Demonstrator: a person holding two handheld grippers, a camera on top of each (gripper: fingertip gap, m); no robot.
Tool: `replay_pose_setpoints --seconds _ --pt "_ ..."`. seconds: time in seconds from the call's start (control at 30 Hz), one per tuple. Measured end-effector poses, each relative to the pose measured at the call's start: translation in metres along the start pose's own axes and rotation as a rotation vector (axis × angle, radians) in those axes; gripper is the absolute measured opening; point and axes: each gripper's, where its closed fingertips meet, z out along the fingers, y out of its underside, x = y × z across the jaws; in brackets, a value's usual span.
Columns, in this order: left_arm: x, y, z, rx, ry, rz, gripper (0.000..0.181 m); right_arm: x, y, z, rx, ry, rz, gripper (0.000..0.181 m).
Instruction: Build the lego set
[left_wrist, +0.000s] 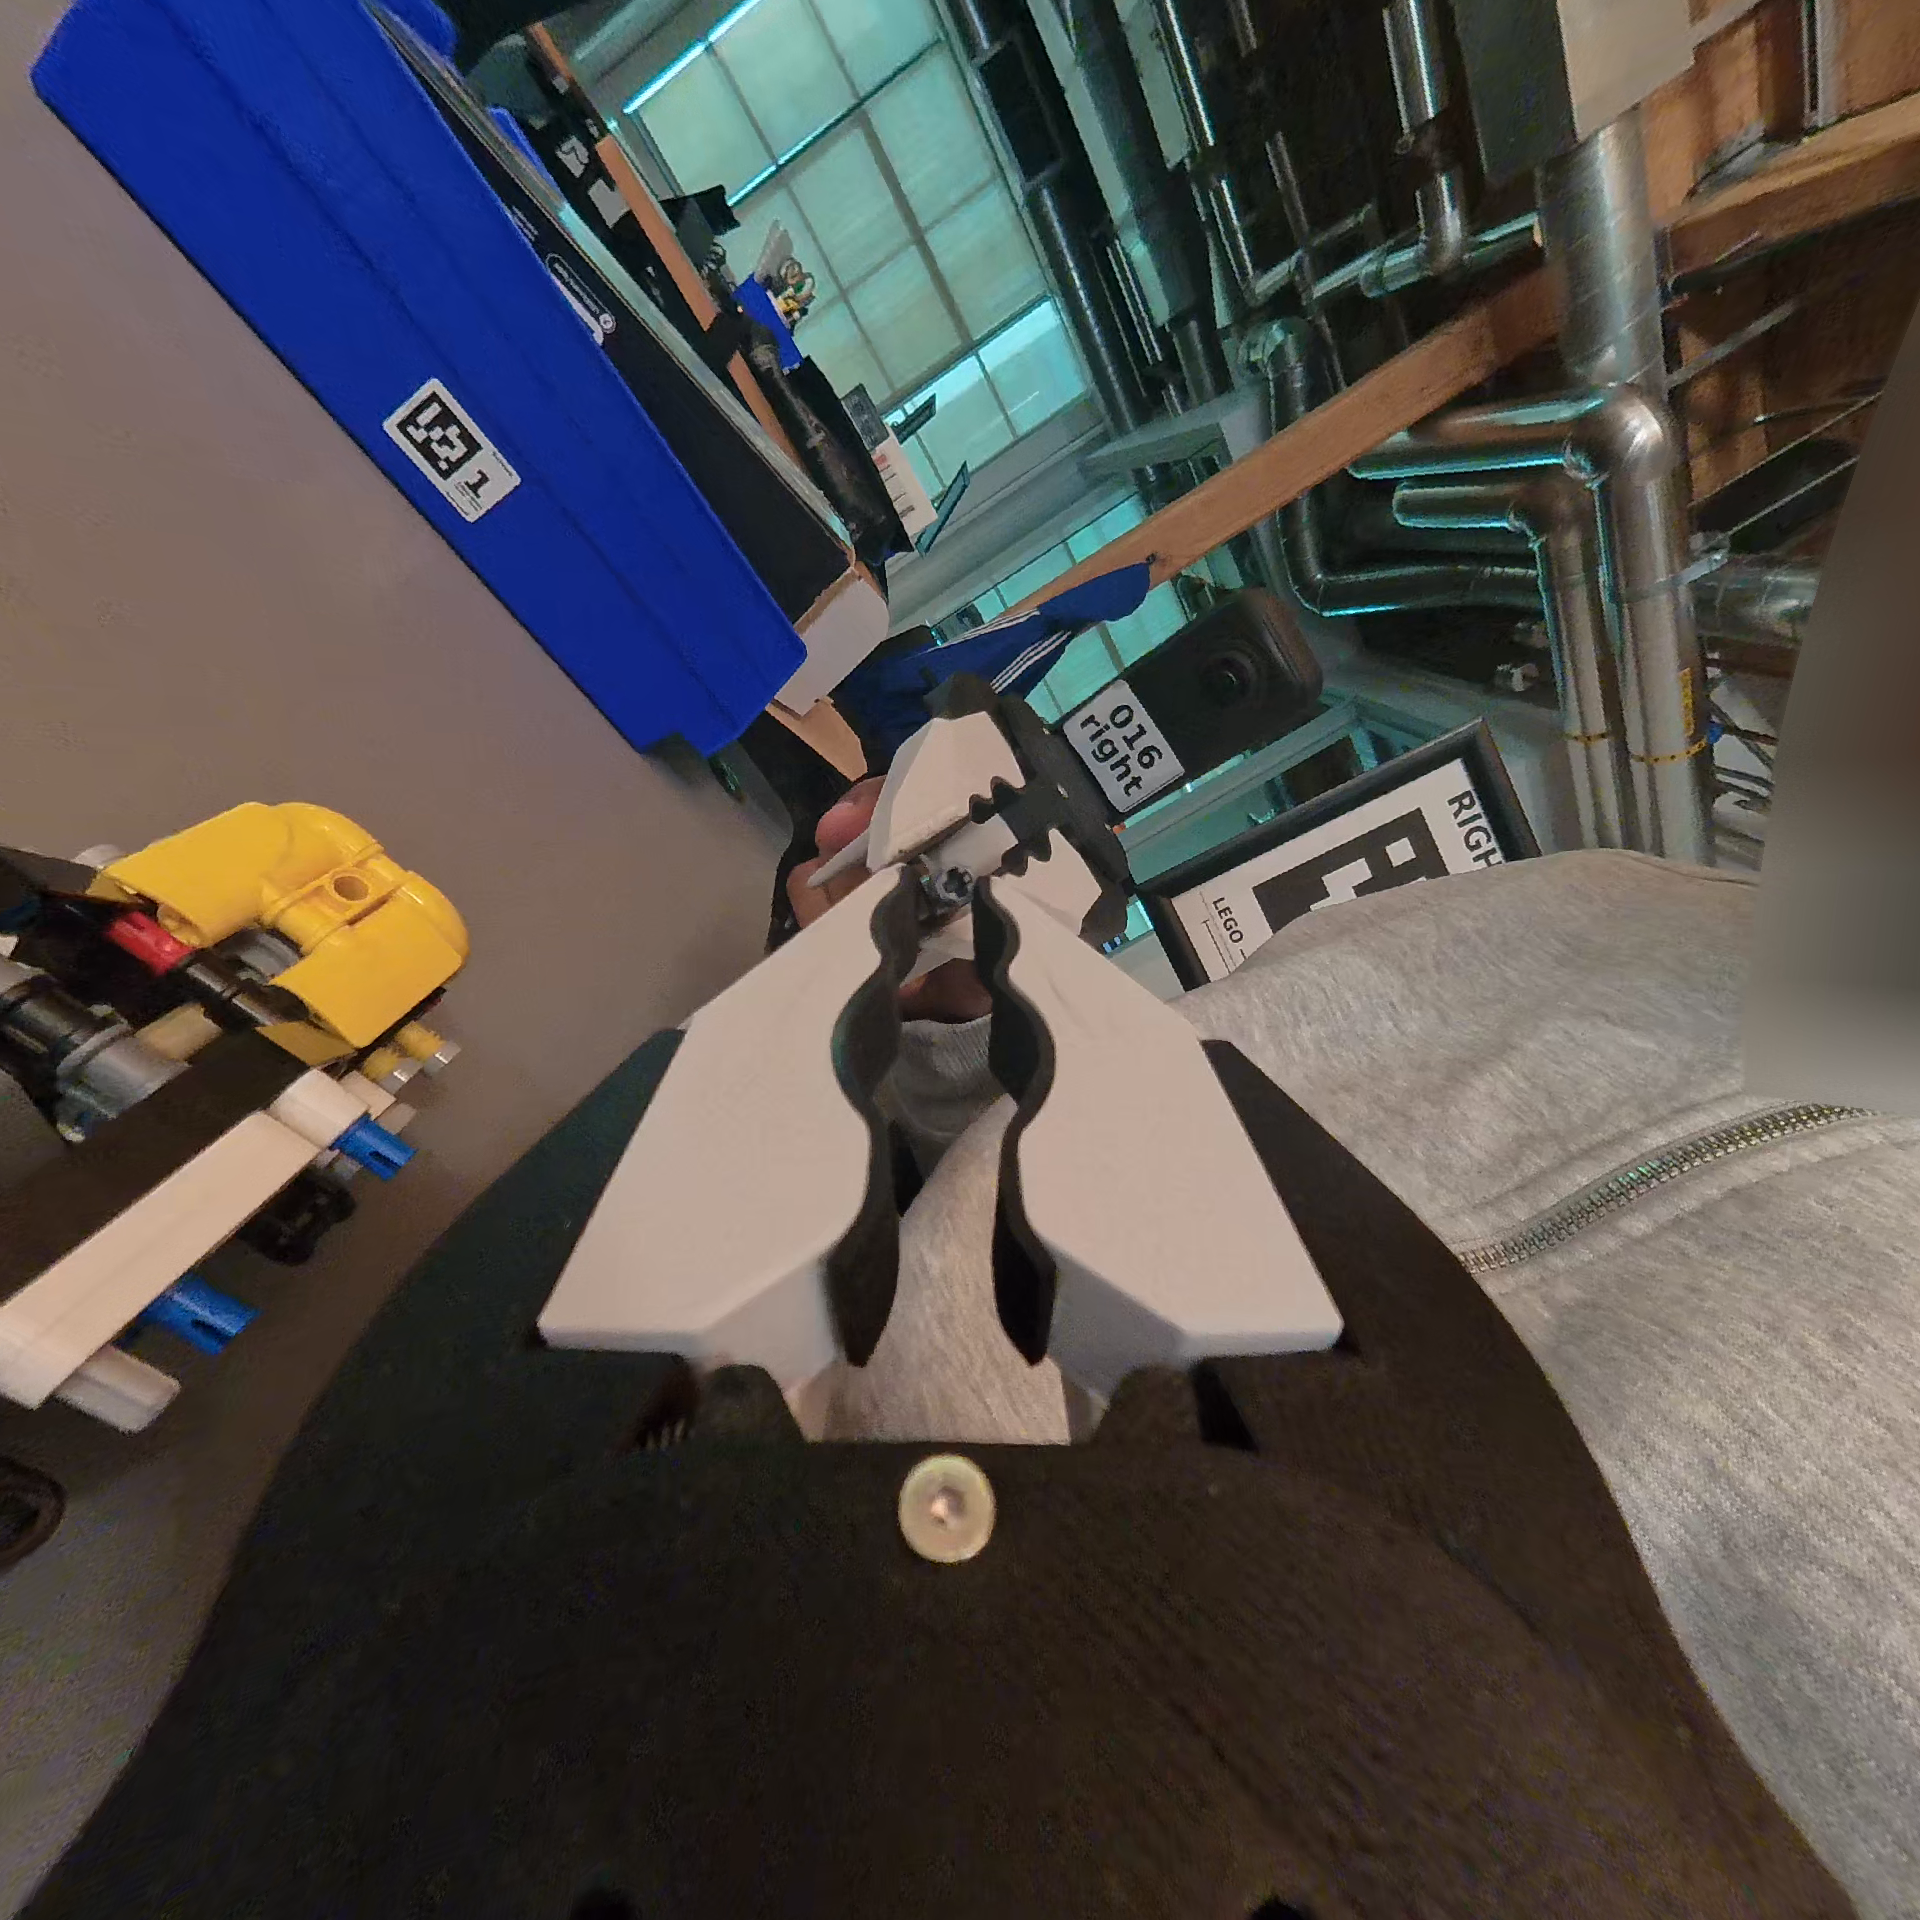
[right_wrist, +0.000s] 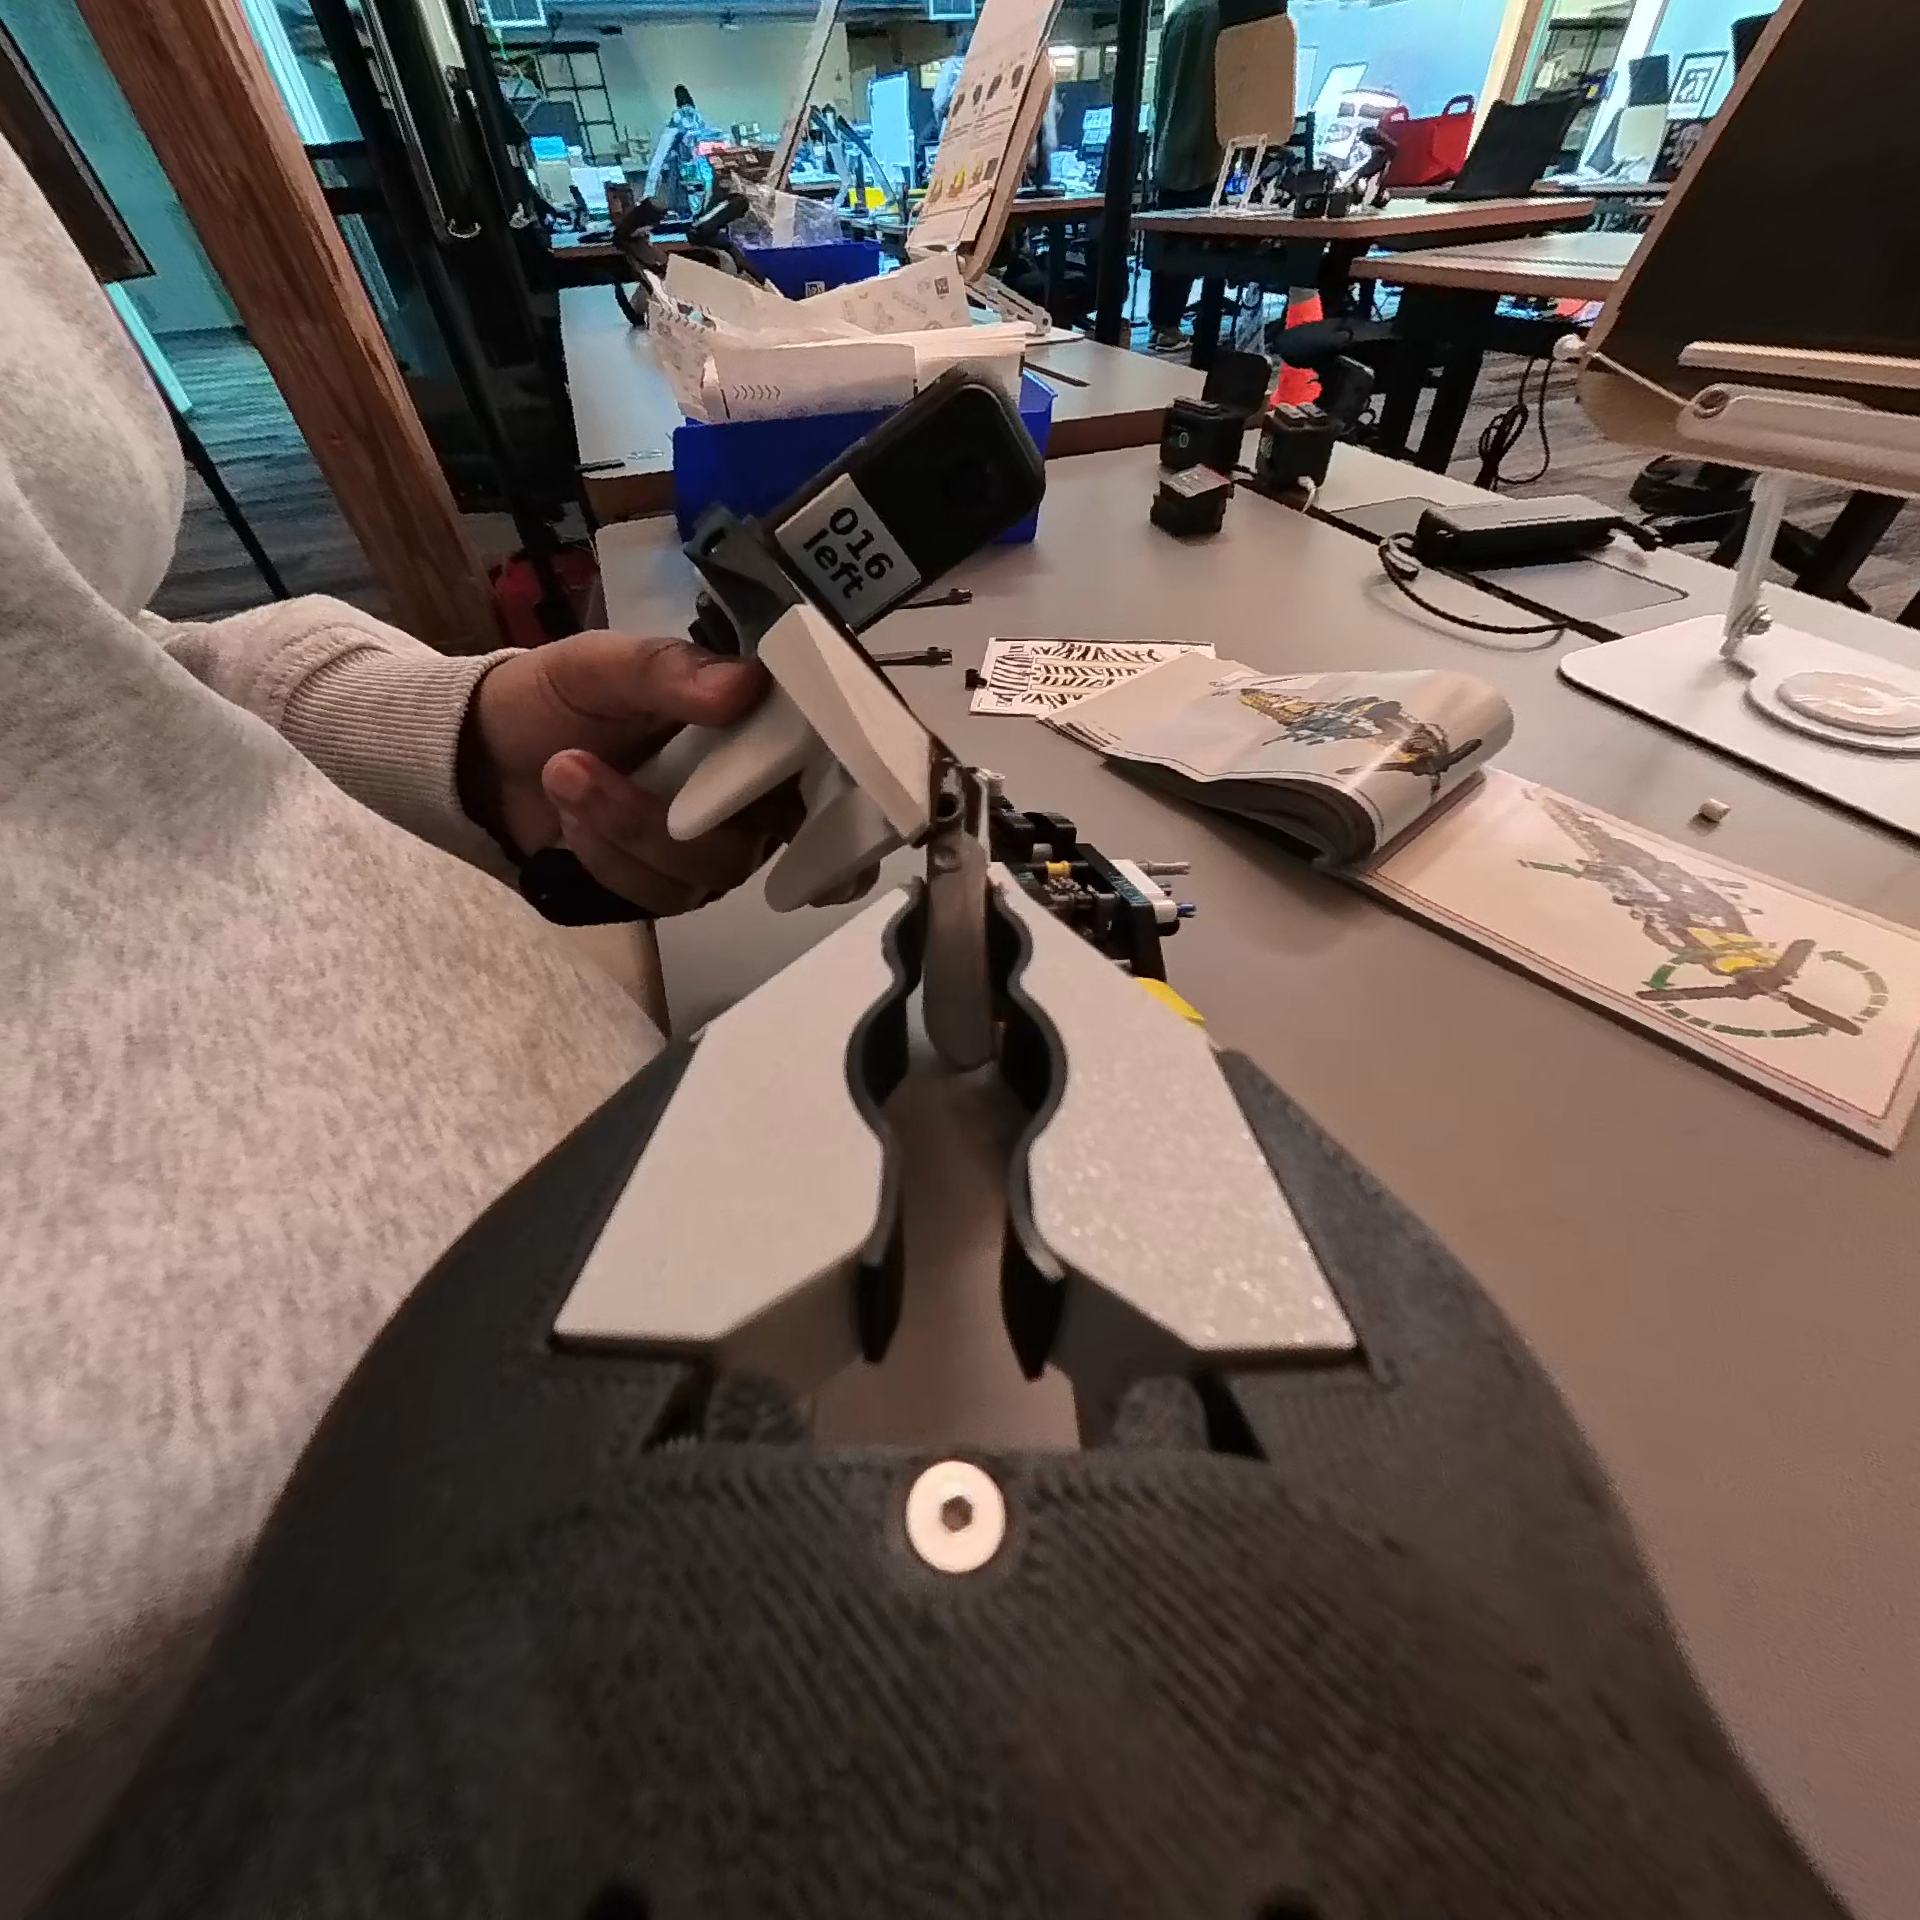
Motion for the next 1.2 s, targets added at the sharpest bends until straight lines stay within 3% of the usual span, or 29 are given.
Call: replay_pose_setpoints --seconds 0.67,0.87,1.07,1.2 --pt "0.001 -0.001 -0.002 0.010 0.008 0.008 0.007 -0.001 -0.001 0.004 0.002 -0.013 0.015 0.009" --pt "0.000 -0.015 -0.014 0.065 -0.003 0.035 0.008 0.006 -0.011 0.006 0.030 -0.001 0.013 0.015" --pt "-0.006 -0.037 -0.047 0.164 -0.051 0.078 0.007 0.046 -0.031 0.026 0.060 0.112 0.076 0.023" --pt "-0.011 -0.052 -0.074 0.232 -0.085 0.089 0.008 0.095 -0.032 0.057 -0.012 0.216 0.176 0.044"
